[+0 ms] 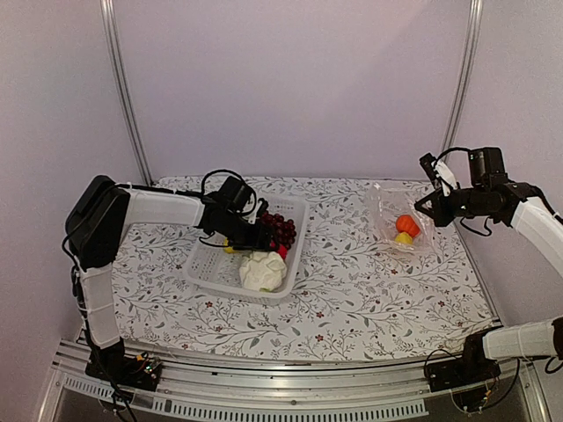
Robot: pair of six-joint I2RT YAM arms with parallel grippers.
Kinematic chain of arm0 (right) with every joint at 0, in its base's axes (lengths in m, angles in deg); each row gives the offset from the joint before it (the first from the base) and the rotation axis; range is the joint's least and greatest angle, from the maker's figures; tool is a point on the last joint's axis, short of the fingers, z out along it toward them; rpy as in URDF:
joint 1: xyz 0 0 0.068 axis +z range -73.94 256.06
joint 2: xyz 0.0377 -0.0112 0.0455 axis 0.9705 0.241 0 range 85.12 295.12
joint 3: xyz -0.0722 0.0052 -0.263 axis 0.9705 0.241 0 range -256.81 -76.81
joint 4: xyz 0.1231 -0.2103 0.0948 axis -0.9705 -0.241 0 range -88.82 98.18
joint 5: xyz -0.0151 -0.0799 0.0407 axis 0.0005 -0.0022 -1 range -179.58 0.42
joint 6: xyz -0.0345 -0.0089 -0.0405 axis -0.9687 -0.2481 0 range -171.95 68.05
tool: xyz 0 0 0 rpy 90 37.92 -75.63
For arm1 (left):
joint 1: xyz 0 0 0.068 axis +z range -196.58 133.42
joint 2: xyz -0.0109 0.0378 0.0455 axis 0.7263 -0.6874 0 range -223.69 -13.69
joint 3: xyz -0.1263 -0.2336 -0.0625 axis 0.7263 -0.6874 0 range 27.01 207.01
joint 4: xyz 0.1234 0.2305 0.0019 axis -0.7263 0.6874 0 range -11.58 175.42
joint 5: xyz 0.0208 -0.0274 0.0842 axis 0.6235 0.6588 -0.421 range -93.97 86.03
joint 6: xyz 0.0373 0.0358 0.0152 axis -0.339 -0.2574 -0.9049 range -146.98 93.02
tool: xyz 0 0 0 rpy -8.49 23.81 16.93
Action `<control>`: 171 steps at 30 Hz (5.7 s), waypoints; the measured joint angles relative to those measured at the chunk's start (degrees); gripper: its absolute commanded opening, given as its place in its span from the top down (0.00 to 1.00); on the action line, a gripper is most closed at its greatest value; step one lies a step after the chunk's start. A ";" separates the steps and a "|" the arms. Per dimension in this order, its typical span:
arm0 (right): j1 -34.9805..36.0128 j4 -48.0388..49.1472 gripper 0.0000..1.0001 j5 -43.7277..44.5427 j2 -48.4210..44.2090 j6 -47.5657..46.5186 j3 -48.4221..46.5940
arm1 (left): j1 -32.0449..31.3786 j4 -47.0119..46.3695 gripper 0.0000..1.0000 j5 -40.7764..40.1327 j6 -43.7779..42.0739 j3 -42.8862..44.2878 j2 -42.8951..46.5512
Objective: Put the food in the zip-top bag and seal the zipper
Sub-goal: Pick up the fake vegetable from the bin, then place the fake vegetable in the zipper food storage bag.
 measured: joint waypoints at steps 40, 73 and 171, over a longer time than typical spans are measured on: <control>0.00 0.33 1.00 -0.33 -0.72 -0.13 1.49 | 0.26 2.91 0.15 -1.44 -2.10 -2.27 4.83; 0.00 0.85 1.00 -0.35 -0.81 -0.15 2.40 | 1.01 2.23 0.59 -3.39 -3.04 -4.76 12.17; 2.19 -18.62 1.00 -5.16 6.95 1.60 -14.97 | -38.69 -10.23 0.15 -59.10 -48.11 49.11 -21.79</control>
